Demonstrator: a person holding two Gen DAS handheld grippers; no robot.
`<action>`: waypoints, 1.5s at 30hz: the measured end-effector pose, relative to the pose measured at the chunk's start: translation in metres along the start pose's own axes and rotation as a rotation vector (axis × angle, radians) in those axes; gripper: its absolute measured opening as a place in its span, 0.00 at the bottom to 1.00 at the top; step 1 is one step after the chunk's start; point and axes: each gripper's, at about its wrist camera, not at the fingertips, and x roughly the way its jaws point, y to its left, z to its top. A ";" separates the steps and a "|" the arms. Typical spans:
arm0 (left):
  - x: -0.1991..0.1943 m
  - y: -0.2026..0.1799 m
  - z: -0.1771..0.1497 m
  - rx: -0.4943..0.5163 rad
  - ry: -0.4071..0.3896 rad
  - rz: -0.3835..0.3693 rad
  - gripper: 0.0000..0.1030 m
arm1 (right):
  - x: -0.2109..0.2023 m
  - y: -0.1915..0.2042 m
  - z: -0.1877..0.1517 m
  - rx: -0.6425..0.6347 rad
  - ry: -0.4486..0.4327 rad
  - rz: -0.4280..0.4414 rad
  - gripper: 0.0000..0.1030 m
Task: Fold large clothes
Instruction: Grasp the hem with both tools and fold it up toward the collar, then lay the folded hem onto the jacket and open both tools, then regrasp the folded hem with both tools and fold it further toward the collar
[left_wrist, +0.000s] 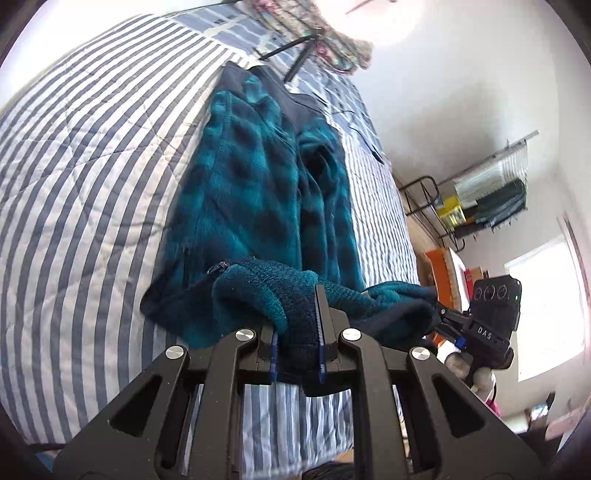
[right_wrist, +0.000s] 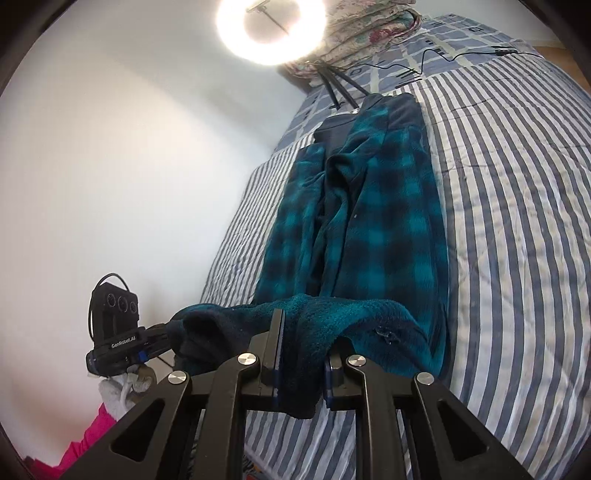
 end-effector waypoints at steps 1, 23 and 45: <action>0.006 0.003 0.006 -0.013 0.000 0.005 0.12 | 0.007 -0.004 0.008 0.011 0.002 -0.011 0.14; 0.060 0.045 0.046 -0.194 0.043 -0.087 0.60 | 0.052 -0.072 0.040 0.243 0.054 0.132 0.55; 0.041 0.065 0.012 0.059 0.085 0.089 0.56 | 0.012 -0.063 -0.011 -0.061 0.103 -0.071 0.49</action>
